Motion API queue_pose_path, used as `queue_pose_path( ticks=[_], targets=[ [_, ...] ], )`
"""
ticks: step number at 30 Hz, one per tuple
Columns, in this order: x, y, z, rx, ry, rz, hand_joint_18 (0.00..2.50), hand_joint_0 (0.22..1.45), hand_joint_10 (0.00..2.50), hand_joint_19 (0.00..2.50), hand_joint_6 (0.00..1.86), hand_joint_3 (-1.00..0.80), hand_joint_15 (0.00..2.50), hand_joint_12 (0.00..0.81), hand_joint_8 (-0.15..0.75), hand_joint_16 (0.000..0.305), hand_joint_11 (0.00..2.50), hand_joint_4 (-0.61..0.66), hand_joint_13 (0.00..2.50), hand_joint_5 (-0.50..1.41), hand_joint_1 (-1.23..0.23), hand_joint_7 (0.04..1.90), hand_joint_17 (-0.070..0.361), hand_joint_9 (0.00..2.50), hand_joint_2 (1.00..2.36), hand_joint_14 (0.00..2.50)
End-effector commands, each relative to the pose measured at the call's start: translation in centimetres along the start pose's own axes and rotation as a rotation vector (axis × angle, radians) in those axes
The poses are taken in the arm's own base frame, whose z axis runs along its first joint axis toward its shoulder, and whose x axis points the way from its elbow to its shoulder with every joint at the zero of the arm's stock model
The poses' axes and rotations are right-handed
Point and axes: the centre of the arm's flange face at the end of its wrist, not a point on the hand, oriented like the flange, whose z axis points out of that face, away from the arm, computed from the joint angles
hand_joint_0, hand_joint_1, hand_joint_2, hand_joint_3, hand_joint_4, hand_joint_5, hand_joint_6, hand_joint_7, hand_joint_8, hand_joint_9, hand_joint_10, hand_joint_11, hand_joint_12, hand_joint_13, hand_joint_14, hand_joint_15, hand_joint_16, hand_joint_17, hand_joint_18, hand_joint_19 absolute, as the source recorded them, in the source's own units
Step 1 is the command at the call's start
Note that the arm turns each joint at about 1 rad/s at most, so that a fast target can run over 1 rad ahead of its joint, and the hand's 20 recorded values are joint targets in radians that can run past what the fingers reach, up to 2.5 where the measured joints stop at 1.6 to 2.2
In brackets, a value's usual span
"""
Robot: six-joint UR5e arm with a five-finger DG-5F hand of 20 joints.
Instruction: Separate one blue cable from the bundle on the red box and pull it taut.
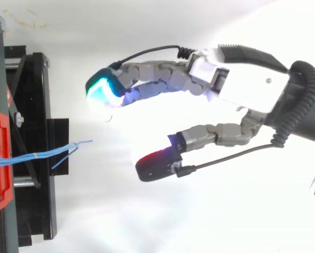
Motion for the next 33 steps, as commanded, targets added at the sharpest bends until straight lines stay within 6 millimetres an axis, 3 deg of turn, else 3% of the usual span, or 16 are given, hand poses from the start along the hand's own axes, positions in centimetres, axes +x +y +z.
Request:
queue_pose_path(
  ticks=[1, 7, 14, 19, 26, 33],
  targets=[
    [1.0, -1.0, 0.8, -0.011, -0.004, 0.001, 0.24, 0.42, 0.00, 0.11, 0.50, -0.50, 0.05, 0.427, 0.265, 0.065, 0.00, 0.19, 0.24, -0.22, -0.58, 0.69, 0.146, 0.17, 1.00, 0.00],
    [3.2, -2.7, 2.4, -0.013, 0.009, 0.037, 0.27, 0.43, 0.00, 0.10, 0.50, -0.50, 0.04, 0.426, 0.279, 0.064, 0.00, 0.24, 0.27, -0.20, -0.60, 0.71, 0.145, 0.23, 1.00, 0.00],
    [3.9, -2.9, 3.4, -0.044, -0.005, 0.043, 0.30, 0.45, 0.00, 0.12, 0.50, -0.50, 0.06, 0.414, 0.297, 0.061, 0.00, 0.27, 0.32, -0.17, -0.62, 0.76, 0.138, 0.37, 1.00, 0.00],
    [5.7, -4.2, 5.3, -0.056, 0.019, 0.071, 0.36, 0.48, 0.00, 0.16, 0.50, -0.50, 0.09, 0.406, 0.300, 0.057, 0.05, 0.31, 0.37, -0.14, -0.66, 0.84, 0.129, 0.45, 1.00, 0.00],
    [6.3, -2.2, 6.8, -0.097, 0.030, 0.106, 0.38, 0.51, 0.00, 0.19, 0.50, -0.47, 0.10, 0.399, 0.298, 0.055, 0.09, 0.33, 0.39, -0.12, -0.68, 0.95, 0.125, 0.49, 1.00, 0.00],
    [6.5, -1.9, 6.8, -0.108, 0.047, 0.128, 0.42, 0.54, 0.00, 0.21, 0.50, -0.43, 0.11, 0.389, 0.296, 0.052, 0.10, 0.28, 0.42, -0.09, -0.69, 1.10, 0.118, 0.53, 1.00, 0.00]
  ],
)
